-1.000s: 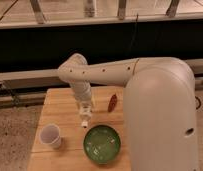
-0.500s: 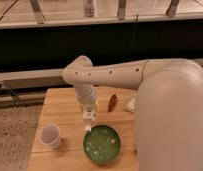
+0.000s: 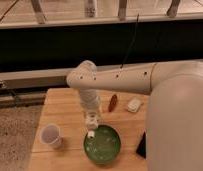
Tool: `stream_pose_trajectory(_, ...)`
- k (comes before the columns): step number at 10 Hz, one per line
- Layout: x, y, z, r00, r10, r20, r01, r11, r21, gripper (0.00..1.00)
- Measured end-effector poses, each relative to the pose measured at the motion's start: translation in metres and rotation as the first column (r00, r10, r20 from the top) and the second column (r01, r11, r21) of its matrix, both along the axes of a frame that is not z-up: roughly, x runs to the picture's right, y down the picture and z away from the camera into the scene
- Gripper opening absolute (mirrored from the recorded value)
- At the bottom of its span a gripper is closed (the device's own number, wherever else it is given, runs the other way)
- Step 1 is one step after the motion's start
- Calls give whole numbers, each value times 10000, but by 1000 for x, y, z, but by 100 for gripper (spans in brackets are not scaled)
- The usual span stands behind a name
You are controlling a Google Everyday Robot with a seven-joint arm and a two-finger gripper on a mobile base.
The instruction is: Place the bottle in the ceramic bowl
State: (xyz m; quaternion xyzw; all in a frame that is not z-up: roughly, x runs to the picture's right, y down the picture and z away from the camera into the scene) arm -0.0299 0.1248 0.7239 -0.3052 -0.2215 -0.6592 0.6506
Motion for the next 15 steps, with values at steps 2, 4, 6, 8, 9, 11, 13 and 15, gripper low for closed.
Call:
stream_pose_trajectory(2, 5, 11, -5, 9999, 106, 61, -106, 9999, -92, 0)
stream_pose_trajectory(4, 12, 20, -11, 9997, 194, 139, -193, 9997, -115, 0)
stream_pose_trajectory(6, 21, 26, -11, 9996, 245, 149, -243, 9996, -161, 0)
stream_pose_trajectory(8, 20, 37, -2, 9995, 259, 165, -255, 9994, -221, 0)
stream_pose_trajectory(9, 17, 41, 2, 9994, 262, 239, -256, 9994, -232, 0)
stream_pose_trajectory(11, 20, 41, 1, 9993, 276, 249, -270, 9993, -263, 0)
stream_pose_trajectory(13, 23, 41, 0, 9992, 313, 257, -305, 9991, -295, 0)
stream_pose_trajectory(15, 23, 44, 3, 9990, 335, 303, -324, 9989, -333, 0)
